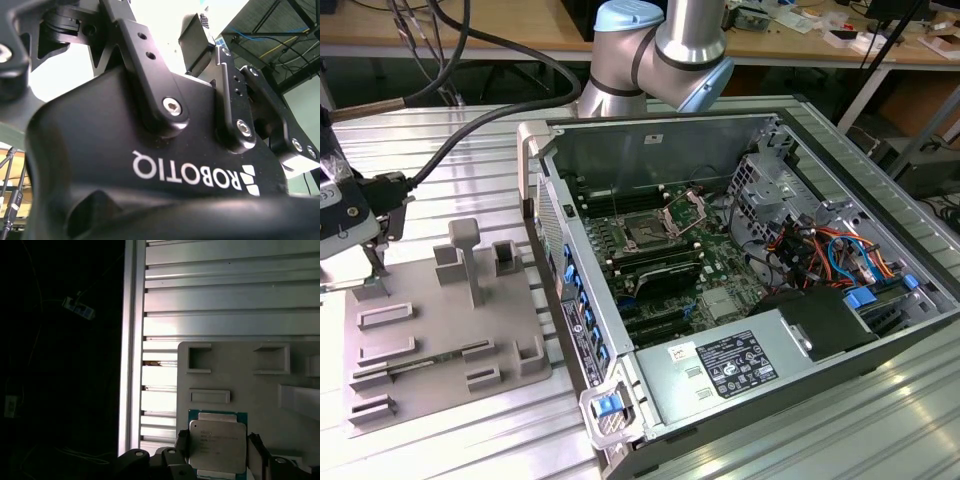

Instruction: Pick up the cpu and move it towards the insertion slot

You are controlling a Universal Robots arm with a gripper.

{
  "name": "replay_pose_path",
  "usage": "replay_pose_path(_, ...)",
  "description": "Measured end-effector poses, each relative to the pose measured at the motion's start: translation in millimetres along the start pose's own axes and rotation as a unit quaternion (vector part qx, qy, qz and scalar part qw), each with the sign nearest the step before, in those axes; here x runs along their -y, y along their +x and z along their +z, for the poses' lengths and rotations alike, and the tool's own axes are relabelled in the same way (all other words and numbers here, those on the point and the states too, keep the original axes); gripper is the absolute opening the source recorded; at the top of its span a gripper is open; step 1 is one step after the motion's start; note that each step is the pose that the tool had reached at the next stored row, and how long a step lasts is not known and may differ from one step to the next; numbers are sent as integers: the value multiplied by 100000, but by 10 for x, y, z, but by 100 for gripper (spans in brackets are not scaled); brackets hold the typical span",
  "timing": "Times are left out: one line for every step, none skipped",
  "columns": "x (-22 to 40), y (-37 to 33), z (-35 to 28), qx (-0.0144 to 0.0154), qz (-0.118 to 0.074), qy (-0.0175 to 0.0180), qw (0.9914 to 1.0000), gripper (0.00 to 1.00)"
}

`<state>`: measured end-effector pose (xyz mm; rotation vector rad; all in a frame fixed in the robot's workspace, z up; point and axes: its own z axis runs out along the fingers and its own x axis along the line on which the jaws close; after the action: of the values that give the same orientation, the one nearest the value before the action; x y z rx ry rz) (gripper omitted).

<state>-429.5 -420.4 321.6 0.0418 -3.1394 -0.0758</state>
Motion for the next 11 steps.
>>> replay_pose_path(0, 0, -3, 2, -2, -1, 100000, 55)
replay_pose_path(0, 0, -7, 2, -1, -4, 100000, 55)
replay_pose_path(-1, 0, -16, 2, 0, -5, 100000, 55)
replay_pose_path(-1, 0, -25, 2, 0, -11, 100000, 55)
replay_pose_path(-2, 0, -30, 4, 1, -12, 100000, 55)
replay_pose_path(-2, 0, -38, 9, -1, -12, 100000, 55)
replay_pose_path(-2, 0, -47, 10, 2, -11, 100000, 55)
replay_pose_path(-3, 0, -54, 10, 1, -13, 100000, 55)
replay_pose_path(-3, 0, -57, 12, 0, -13, 100000, 55)
replay_pose_path(-3, 0, -61, 6, 0, -11, 100000, 55)
replay_pose_path(-3, 0, -65, 8, -4, -11, 100000, 55)
